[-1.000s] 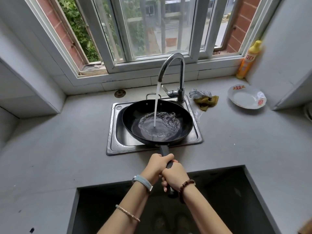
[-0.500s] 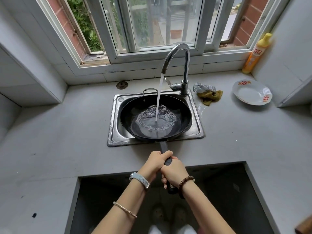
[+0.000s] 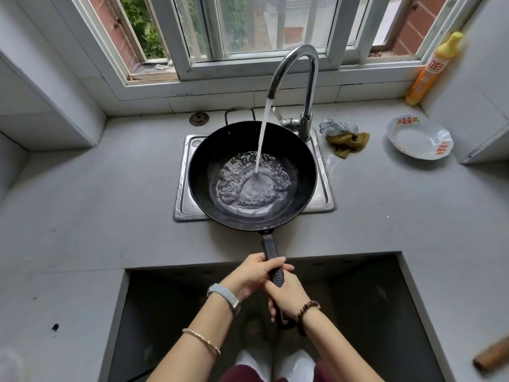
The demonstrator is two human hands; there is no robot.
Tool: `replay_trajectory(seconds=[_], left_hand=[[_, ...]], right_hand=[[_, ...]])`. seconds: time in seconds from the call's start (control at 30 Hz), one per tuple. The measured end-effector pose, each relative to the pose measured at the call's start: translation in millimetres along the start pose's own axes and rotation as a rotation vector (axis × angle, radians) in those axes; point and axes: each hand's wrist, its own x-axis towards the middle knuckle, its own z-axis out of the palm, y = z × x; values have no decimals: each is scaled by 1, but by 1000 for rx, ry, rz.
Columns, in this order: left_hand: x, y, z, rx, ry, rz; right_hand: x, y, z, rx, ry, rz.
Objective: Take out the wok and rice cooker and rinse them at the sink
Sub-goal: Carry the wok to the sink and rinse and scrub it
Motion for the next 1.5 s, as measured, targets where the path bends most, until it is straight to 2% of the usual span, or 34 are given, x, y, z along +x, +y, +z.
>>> replay_trajectory(seconds=[0.23,0.43,0.53,0.7,0.77,0.97,1.07,1.3,1.5], left_hand=[[3,-9,-2,13,-5,-3],[-8,23,2,-29,-6,14],[-12,40,3,7,19,23],[-8,45,0,46,26,38],[-3,39,-3,93,31,44],[-8,23,-4,12,-72,-27],[-6,15,-5,21,-62,-28],[-7,23,-4,13,-72,-17],[-9,43,-6,33,15,16]], right_hand=[[2,7,-2,-41,-50,13],[0,-29,-9,68,-53,1],[4,-46,-12,172,-66,5],[5,-52,-15,212,-69,12],[2,-46,-13,198,-71,9],[-1,-16,-6,102,-77,0],[-1,-8,-3,72,-71,13],[0,-20,-4,101,-48,9],[4,-46,-7,191,-71,-3]])
